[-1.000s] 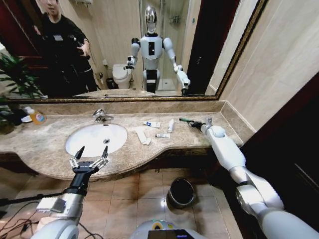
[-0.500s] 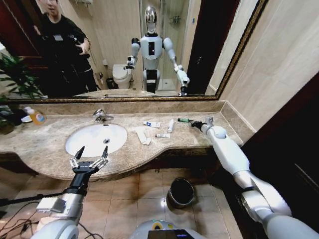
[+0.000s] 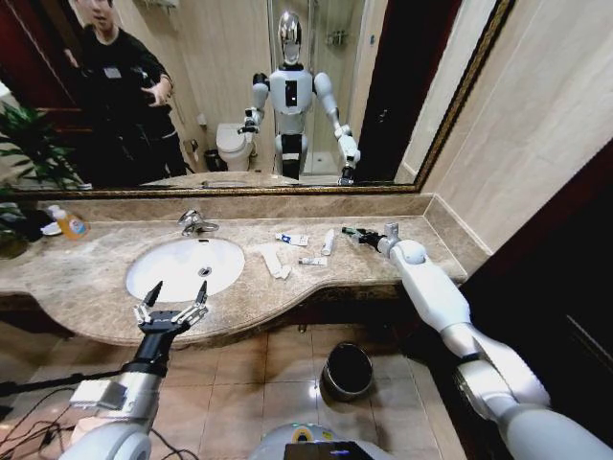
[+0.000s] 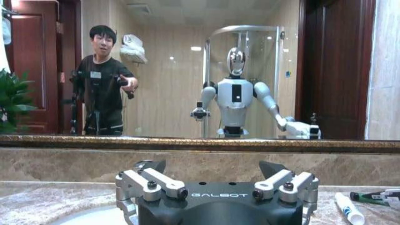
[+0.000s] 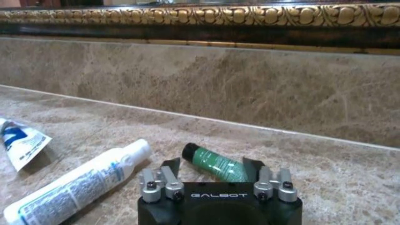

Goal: Pick up the trash from the sink and place it in the trash bin.

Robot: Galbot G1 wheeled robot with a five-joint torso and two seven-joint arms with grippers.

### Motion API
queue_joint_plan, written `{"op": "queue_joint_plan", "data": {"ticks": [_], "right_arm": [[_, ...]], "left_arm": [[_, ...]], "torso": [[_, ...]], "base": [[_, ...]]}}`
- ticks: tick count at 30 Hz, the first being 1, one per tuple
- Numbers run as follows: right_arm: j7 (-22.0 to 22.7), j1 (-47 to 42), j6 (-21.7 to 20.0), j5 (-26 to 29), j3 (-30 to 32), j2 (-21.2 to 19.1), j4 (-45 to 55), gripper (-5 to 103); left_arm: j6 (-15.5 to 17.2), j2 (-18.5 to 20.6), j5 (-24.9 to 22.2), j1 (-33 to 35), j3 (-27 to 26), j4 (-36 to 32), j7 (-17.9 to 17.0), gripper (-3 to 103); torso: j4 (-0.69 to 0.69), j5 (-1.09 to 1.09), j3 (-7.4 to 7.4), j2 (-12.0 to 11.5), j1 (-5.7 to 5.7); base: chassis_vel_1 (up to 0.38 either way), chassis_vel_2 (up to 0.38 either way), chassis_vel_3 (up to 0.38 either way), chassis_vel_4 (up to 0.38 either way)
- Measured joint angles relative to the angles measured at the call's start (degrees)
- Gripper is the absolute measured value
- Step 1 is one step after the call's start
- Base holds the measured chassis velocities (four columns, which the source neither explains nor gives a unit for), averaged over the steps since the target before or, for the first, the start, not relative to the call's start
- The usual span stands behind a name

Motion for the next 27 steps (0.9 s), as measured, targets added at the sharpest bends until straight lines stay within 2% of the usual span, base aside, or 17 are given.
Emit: {"op": "queue_joint_plan", "data": {"ticks": [1,2,4,5,8,12,15,27], "right_arm": [[0.04,0.29,0.02,-0.05,0.01,0.05,-0.32,70],[0.04,0.29,0.02,-0.05,0.01,0.05,-0.32,70],[0.05,0.95,0.05,-0.2,0.02,0.2,-1.11,81],[0.05,0.95,0.05,-0.2,0.02,0.2,-1.11,81],[-1.56,1.5,0.04,-0.64,-0.45,0.11,-1.7,96],[-4.21,1.78,0.07,-1.14,-1.04,-0.06,-1.91,100],[-8.39,3.0,0.43,-3.07,-2.17,-0.2,-2.65,100],[-8.84,6.48,0.61,-4.32,-4.1,1.4,-6.76,100]], "left_arm": [[0.0,0.0,0.0,0.0,0.0,0.0,0.0,100],[0.0,0.0,0.0,0.0,0.0,0.0,0.0,100],[0.0,0.0,0.0,0.0,0.0,0.0,0.0,100],[0.0,0.0,0.0,0.0,0.0,0.0,0.0,100],[0.0,0.0,0.0,0.0,0.0,0.0,0.0,100],[0.0,0.0,0.0,0.0,0.0,0.0,0.0,100],[0.0,0.01,0.0,0.0,0.0,0.0,0.0,100],[0.0,0.0,0.0,0.0,0.0,0.0,0.0,100]], "torso": [[0.0,0.0,0.0,0.0,0.0],[0.0,0.0,0.0,0.0,0.0],[0.0,0.0,0.0,0.0,0.0],[0.0,0.0,0.0,0.0,0.0],[0.0,0.0,0.0,0.0,0.0],[0.0,0.01,0.0,0.0,0.0],[-0.01,0.0,0.0,0.0,0.0],[0.0,0.0,0.0,0.0,0.0]], "base": [[0.0,0.0,0.0,0.0],[0.0,0.0,0.0,0.0],[0.0,0.0,0.0,0.0],[0.0,0.0,0.0,0.0],[0.0,0.0,0.0,0.0],[0.0,0.0,0.0,0.0],[0.0,0.0,0.0,0.0],[0.0,0.0,0.0,0.0]]}}
